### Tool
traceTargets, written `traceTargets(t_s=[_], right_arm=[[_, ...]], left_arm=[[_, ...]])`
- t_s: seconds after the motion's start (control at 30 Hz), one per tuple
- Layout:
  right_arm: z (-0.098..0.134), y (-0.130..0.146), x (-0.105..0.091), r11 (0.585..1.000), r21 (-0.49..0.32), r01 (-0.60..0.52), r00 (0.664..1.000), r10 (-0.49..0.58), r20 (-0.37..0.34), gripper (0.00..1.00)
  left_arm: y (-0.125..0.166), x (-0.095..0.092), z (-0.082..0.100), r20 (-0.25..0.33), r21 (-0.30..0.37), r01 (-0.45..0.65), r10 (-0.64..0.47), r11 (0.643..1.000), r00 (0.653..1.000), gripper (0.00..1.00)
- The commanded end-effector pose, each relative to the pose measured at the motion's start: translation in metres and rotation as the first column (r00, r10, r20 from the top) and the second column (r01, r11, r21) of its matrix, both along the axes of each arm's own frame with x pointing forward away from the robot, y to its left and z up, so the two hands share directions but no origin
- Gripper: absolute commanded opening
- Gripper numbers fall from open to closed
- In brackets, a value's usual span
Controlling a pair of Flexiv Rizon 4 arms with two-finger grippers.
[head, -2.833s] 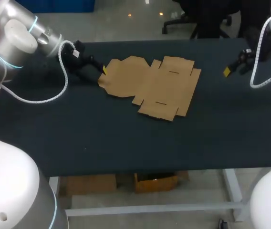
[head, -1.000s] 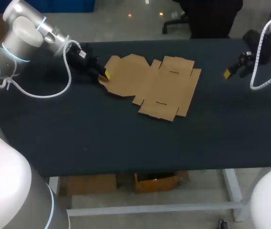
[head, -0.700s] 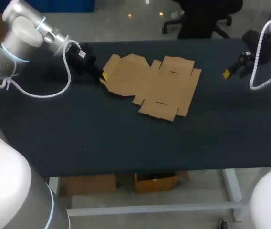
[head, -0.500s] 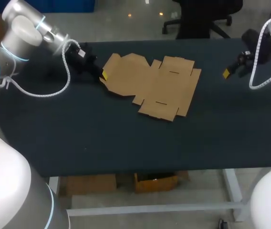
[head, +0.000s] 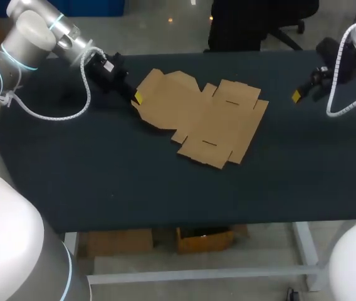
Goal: Assemble the packaging by folding the flat box into shape, placing the metal phone stand inside, and closing the box properly
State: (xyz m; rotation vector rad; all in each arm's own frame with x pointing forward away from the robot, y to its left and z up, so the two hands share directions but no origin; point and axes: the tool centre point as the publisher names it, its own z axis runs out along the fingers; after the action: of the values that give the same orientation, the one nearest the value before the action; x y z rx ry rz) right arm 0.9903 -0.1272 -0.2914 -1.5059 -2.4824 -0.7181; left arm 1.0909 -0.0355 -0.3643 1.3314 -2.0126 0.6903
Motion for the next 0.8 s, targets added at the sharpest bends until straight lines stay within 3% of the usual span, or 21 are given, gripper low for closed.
traceTargets(t_s=[0.03, 0.4, 0.8], right_arm=[[0.000, -0.001, 0.002, 1.000, 0.002, -0.004, 1.000, 0.004, -0.007, 1.00], [0.000, 0.000, 0.001, 1.000, 0.000, -0.005, 1.000, 0.005, -0.009, 1.00], [0.001, 0.003, 0.002, 1.000, -0.001, -0.009, 1.000, 0.009, -0.010, 1.00]], left_arm=[[-0.005, 0.006, 0.003, -0.045, 0.031, 0.087, -0.086, 0.996, 0.995, 0.00], [-0.007, 0.001, 0.004, -0.033, 0.115, 0.181, -0.178, 0.977, 0.983, 0.00], [0.000, -0.005, 0.005, 0.000, 0.153, 0.233, -0.236, 0.960, 0.972, 0.00]])
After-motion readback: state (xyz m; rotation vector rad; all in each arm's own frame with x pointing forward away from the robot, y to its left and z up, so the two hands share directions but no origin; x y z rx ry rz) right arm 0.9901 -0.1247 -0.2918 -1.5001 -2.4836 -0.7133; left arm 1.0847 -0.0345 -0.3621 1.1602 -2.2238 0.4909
